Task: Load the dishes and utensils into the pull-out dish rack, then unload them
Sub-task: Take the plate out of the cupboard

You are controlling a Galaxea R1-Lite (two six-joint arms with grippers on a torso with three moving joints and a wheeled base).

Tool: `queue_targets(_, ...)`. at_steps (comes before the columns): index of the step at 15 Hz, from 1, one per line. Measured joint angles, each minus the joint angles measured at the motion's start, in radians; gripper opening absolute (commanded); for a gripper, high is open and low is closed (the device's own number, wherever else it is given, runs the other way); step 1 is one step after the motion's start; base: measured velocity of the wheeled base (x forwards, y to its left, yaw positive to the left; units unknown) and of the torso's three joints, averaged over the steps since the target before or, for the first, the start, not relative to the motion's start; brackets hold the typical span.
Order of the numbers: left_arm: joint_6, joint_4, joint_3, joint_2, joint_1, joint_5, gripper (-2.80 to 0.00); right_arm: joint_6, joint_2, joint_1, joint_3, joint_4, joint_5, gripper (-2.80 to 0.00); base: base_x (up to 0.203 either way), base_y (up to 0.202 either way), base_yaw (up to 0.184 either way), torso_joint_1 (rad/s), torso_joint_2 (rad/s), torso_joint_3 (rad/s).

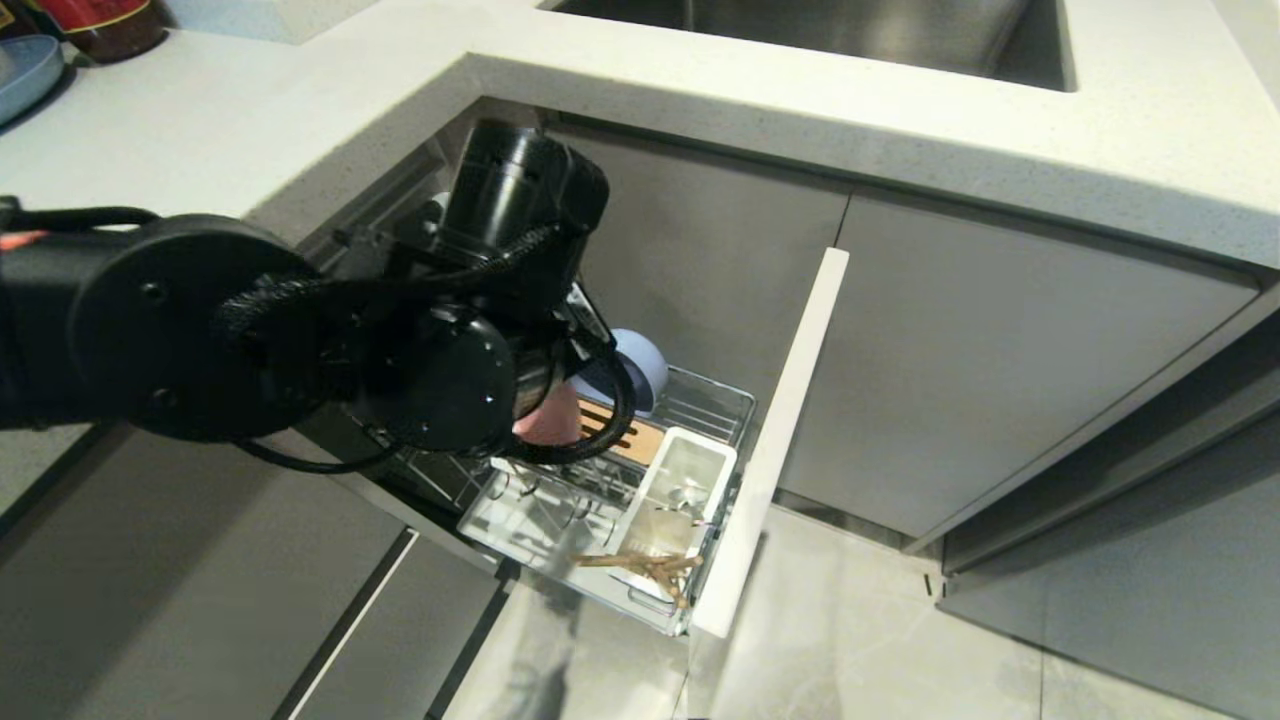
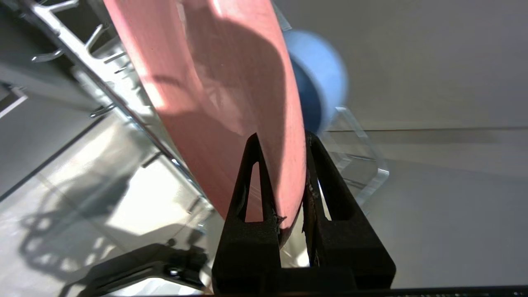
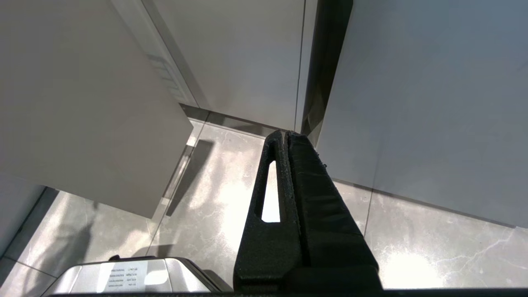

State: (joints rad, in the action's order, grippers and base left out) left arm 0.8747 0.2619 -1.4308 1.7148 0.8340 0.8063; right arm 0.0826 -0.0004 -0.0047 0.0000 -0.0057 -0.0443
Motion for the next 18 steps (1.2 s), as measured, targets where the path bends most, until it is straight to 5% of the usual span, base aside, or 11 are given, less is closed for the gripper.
queue_targets(7,-0.124,-0.005,-0.016,-0.225,0.156,-0.005,-2.80,0.000,0.000,0.000,0.000,0.000,0.000,-2.80,0.000,0.000,0.000,0.000,0.00,0.000)
queue_targets(15,-0.470,-0.193,-0.023,-0.468,0.185,-0.004,-2.80,0.000,0.000,0.000,0.000,0.000,0.000,-2.80,0.000,0.000,0.000,0.000,0.00,0.000)
queue_targets(18,-0.566,-0.207,-0.026,-0.529,0.134,-0.002,-2.80,0.000,0.000,0.000,0.000,0.000,0.000,-2.80,0.000,0.000,0.000,0.000,0.00,0.000)
